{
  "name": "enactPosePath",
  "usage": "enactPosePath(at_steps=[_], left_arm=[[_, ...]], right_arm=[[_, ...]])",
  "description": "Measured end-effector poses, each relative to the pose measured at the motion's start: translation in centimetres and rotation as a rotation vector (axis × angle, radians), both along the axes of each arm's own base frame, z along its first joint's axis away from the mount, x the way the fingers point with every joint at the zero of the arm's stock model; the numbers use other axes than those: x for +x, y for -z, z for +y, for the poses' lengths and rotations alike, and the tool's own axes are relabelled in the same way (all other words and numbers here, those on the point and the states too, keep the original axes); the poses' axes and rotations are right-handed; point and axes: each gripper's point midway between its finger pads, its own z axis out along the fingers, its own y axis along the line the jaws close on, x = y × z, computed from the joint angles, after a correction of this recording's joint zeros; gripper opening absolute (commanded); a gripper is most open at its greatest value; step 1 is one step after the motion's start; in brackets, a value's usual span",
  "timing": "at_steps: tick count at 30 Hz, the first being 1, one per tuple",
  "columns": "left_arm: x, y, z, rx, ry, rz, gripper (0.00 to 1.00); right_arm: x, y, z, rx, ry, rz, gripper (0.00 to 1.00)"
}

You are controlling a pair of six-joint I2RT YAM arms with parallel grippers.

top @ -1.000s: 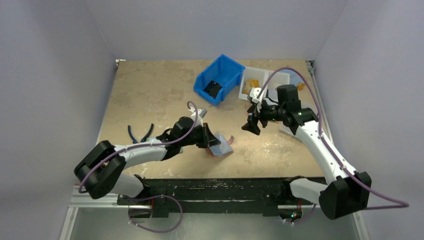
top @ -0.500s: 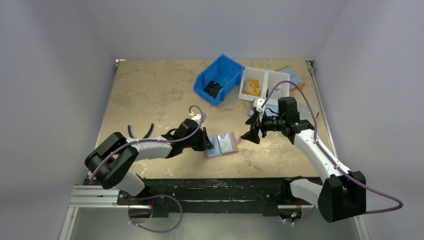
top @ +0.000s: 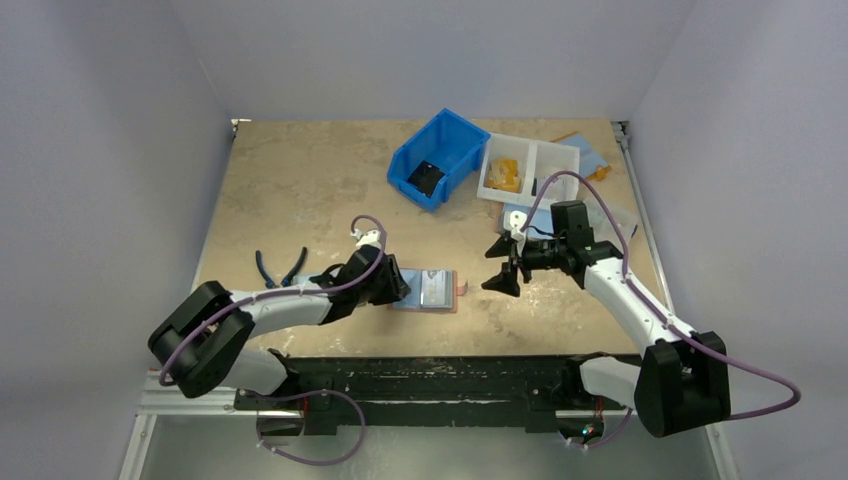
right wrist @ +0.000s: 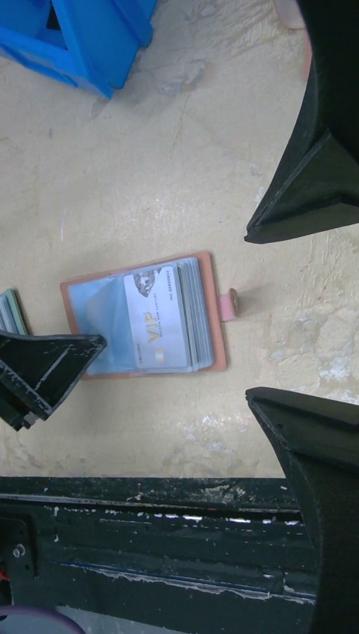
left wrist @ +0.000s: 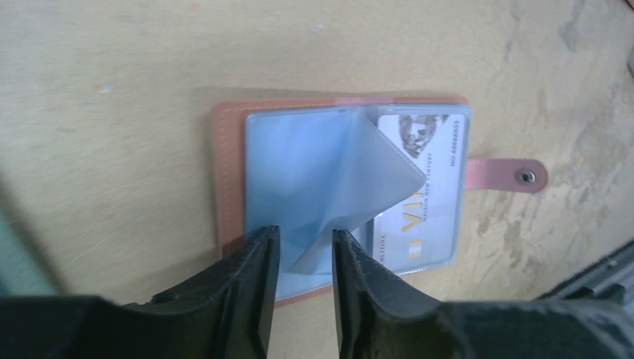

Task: Take the credit cards out of the card holder
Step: Remove the credit card from the card holder.

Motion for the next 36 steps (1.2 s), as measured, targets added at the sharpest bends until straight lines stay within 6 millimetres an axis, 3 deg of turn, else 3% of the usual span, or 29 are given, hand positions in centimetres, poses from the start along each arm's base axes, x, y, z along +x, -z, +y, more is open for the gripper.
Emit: enactPosePath(at_steps=[3, 5, 9, 11, 14, 19, 24, 27, 30, 36], left_arm=[[-0.1, -0.8, 2.1, 0.054, -0.064, -0.014, 0.54], [-0.1, -2.4, 3.5, 0.066, -0.107, -0.055, 0.6], [0.3, -6.6, 5.3, 0.03, -0.179, -0.17, 0.62], [0.3, -7.8, 5.8, 0.022, -0.192, -0.199, 0.63], [-0.1, -9.4, 5.5, -0.012, -0.149, -0.234, 0.71], [-0.7, -11.6, 2.0, -0.159, -0.005, -0.263, 0.77], [-1.1, -10.3, -0.5, -0.258, 0.079, -0.243, 0.74], [-2.1, -7.2, -0.8, -0.275, 0.099, -0.184, 0.74], [-2.6, -5.4, -0.7, -0.27, 0.102, -0.147, 0.74], [-1.5, -6.1, -1.7, -0.315, 0.117, -0.201, 0.71]], right_arm=[[-0.1, 0.3, 0.3, -0.004, -0.008, 0.011, 0.76], [-0.4, 0.4, 0.8, -0.006, -0.022, 0.017, 0.75], [-1.1, 0.8, 2.2, -0.022, -0.057, 0.033, 0.67], [-1.5, 1.3, 2.7, -0.035, -0.071, 0.047, 0.6], [-2.0, 2.1, 3.6, -0.048, -0.088, 0.091, 0.41], [-1.3, 3.1, 4.6, -0.079, -0.067, 0.164, 0.18], [0.7, 3.2, 6.1, -0.085, -0.009, 0.223, 0.1], [1.2, 3.8, 6.7, -0.092, 0.014, 0.252, 0.09], [1.2, 4.9, 6.9, -0.113, 0.029, 0.289, 0.07], [1.1, 7.2, 7.8, -0.18, 0.01, 0.353, 0.05]])
